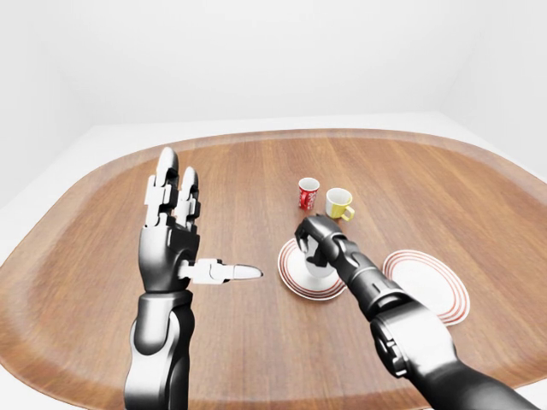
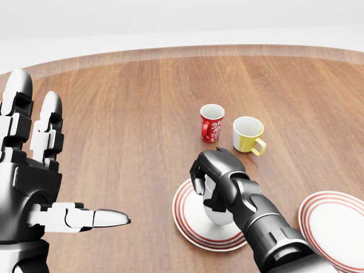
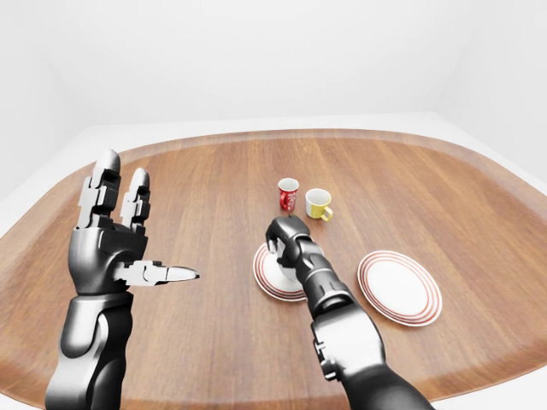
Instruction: Put the white mug on the left plate.
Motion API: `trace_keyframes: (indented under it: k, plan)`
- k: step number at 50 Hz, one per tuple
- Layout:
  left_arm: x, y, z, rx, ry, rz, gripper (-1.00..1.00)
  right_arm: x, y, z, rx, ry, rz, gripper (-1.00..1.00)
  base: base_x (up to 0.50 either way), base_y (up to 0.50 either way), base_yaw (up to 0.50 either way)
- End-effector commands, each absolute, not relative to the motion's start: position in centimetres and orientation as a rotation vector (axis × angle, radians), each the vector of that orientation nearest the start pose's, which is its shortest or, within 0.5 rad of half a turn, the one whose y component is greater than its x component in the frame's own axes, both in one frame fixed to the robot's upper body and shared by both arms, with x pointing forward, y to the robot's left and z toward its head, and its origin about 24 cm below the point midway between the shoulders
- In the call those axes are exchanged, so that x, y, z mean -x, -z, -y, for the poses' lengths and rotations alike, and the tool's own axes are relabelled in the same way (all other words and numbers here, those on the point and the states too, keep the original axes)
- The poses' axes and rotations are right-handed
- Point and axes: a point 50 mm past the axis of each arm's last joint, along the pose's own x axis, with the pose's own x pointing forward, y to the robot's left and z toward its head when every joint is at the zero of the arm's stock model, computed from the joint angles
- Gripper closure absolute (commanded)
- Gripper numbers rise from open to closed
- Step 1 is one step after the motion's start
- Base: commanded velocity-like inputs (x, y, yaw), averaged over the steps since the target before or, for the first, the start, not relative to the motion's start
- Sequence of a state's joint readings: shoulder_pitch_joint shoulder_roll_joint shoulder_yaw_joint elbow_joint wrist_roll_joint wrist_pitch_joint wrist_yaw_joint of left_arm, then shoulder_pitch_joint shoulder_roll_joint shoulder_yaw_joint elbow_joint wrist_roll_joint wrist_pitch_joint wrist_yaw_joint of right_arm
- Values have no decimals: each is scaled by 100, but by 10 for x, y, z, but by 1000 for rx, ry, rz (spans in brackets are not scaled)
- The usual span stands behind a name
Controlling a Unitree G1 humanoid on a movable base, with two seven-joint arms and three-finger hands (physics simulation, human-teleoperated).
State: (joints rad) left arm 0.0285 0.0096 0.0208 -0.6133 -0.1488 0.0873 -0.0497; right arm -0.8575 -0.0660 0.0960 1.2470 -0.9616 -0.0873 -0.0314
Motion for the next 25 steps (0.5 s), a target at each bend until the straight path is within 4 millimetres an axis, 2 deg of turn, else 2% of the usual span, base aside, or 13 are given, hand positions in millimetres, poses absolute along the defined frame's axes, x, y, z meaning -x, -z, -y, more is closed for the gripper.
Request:
trace_keyframes:
  k: [1, 25]
  plan:
    - [-219, -165, -152, 112, 73, 500, -100, -369, -27, 104, 1146, -385, -204, 100, 0, 0, 0]
    - [-218, -166, -153, 113, 72, 505, -100, -369, -26, 103, 1152, -383, -201, 100, 0, 0, 0]
